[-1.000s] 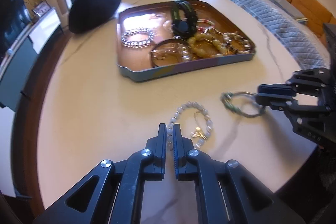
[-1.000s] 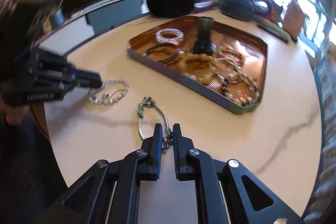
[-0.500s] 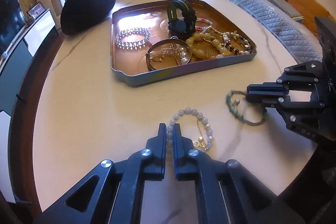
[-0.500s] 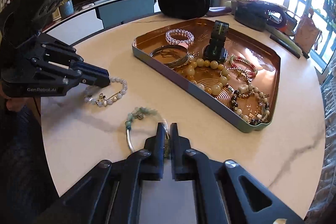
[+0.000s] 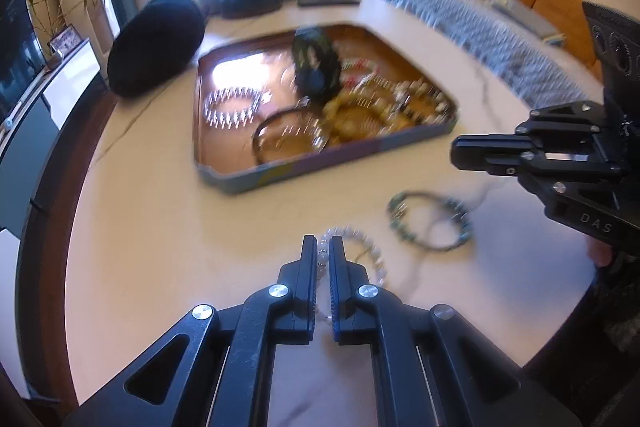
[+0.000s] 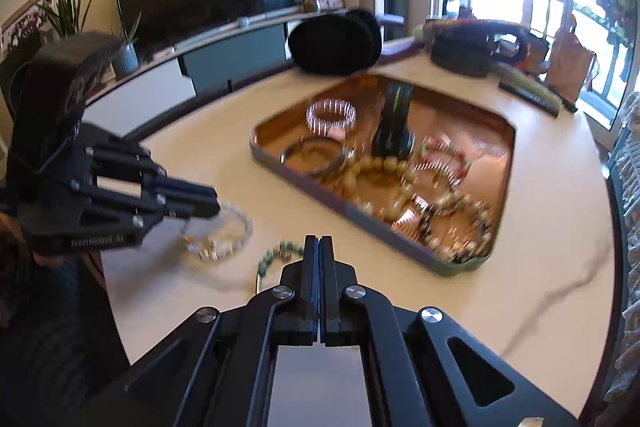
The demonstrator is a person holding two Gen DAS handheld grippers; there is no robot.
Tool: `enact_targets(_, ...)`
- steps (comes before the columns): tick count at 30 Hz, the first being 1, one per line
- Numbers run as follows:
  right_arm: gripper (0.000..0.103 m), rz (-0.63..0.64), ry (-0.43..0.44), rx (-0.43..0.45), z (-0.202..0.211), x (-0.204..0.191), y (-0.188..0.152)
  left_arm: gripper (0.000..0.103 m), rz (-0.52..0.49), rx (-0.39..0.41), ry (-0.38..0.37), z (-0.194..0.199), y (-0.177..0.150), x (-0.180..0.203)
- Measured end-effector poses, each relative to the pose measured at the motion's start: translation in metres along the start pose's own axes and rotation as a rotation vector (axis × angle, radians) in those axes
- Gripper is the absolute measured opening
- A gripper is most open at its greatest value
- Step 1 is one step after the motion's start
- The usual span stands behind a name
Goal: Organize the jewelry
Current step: 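Lift the white bead bracelet with the left gripper while the right lifts the green bracelet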
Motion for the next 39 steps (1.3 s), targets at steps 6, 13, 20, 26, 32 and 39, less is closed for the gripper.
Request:
enact_targets(6, 0.000, 0.009, -0.034, 0.002, 0.005, 0.000, 0.002, 0.006, 0.032, 0.072, 0.011, 0.016, 0.011, 0.001)
enact_targets(13, 0.031, -0.026, 0.023, -0.111, -0.021, -0.014, -0.019, 0.006, 0.083, 0.053, 0.030, 0.021, 0.002, -0.011)
enact_targets(20, 0.063, 0.035, 0.014, -0.159, -0.039, -0.036, -0.030, 0.006, 0.103, 0.058, 0.053, 0.029, -0.003, -0.015)
enact_targets(26, 0.009, -0.012, -0.015, -0.158, -0.043, -0.021, -0.028, 0.006, 0.109, 0.056, 0.053, 0.030, -0.003, -0.016)
enact_targets(32, 0.007, -0.011, -0.022, -0.160, -0.041, -0.022, -0.027, 0.006, 0.100, 0.054, 0.055, 0.028, -0.003, -0.015)
enact_targets(39, 0.000, -0.023, -0.015, -0.134, -0.032, -0.020, -0.020, 0.006, 0.107, 0.071, 0.051, 0.033, -0.002, -0.017)
Point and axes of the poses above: each gripper's, at about its wrist camera, not at the fingertips, and z roughly against the way its jaws point, x to its right, y to its top, the point moved 8 cm from there along -z, roughly the way its jaws point, and after that the axes turned 2 degrees about -y, right-handed, at the moved point
